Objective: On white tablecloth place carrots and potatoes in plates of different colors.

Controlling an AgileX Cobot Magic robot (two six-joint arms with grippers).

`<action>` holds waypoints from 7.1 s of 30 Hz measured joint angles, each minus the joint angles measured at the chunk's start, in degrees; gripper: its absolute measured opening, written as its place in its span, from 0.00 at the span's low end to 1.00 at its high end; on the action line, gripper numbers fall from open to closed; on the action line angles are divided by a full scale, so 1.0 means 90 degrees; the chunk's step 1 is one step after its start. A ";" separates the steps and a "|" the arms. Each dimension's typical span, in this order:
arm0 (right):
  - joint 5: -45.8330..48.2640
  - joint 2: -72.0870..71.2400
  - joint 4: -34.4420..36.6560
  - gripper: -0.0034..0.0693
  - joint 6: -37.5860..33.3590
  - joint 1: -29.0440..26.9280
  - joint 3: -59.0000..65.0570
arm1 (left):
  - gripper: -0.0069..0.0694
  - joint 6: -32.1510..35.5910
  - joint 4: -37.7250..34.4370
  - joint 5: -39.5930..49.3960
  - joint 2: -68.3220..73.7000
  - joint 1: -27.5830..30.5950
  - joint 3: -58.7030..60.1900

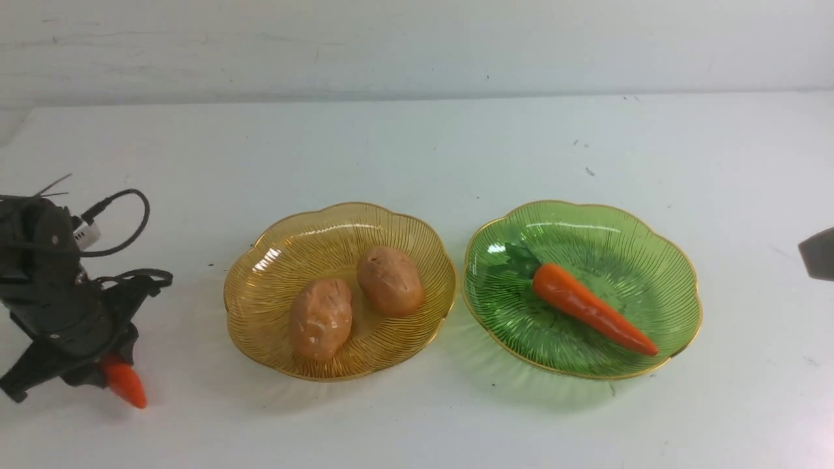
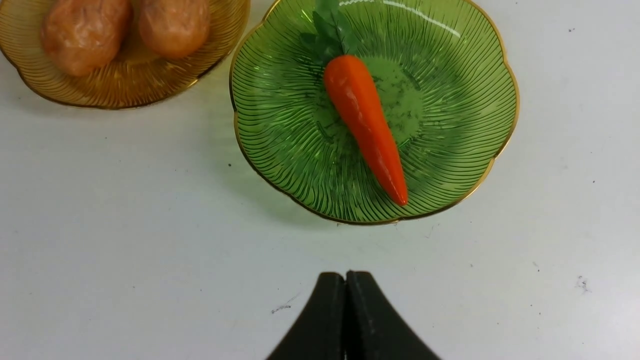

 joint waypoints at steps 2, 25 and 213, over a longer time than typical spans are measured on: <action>0.0000 0.0000 0.0000 0.03 0.0000 0.0000 0.0000 | 0.32 0.1368 -0.0176 0.0784 -0.0781 0.0000 -0.0422; 0.0394 -0.0874 0.0017 0.03 0.0227 0.0000 0.0000 | 0.35 0.4393 -0.1723 0.2704 0.1376 -0.3876 -0.4944; -0.5060 -0.6418 -0.0639 0.03 0.0542 -0.1708 0.7368 | 0.09 0.6111 -0.0653 -0.1732 -1.1259 -0.0874 0.6426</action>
